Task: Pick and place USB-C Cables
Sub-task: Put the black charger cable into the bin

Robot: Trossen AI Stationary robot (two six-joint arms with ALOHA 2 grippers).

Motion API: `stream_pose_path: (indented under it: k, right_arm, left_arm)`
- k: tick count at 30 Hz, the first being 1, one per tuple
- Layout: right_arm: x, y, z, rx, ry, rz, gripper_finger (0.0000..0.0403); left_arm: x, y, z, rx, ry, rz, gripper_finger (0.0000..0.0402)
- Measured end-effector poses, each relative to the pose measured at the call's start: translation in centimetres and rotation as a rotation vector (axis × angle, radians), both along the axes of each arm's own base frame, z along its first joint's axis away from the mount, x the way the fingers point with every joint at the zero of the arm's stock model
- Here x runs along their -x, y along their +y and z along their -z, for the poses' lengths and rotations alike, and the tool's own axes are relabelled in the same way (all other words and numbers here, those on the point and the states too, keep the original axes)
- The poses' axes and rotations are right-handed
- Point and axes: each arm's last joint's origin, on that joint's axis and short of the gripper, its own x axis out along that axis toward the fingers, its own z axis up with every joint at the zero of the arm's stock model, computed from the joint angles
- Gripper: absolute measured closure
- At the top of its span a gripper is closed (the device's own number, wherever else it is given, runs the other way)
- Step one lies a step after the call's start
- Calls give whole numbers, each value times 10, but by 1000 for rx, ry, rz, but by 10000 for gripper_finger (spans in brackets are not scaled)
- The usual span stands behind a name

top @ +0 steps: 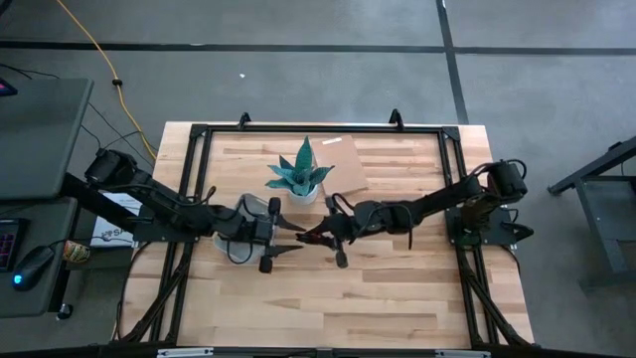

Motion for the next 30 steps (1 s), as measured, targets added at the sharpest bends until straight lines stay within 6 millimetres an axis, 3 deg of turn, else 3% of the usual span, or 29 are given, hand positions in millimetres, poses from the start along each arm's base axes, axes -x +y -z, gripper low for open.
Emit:
stream_pose_path:
  k: [11,20,30]
  right_arm:
    - [0,-1,1,4,5,19,341]
    - [0,0,2,-1,14,-10,334]
    - [1,-1,4,-81,54,46,299]
  left_arm:
    - [0,-1,0,3,-8,22,245]
    - [-1,1,0,-11,-7,-13,388]
    - [-1,5,1,6,2,-49,396]
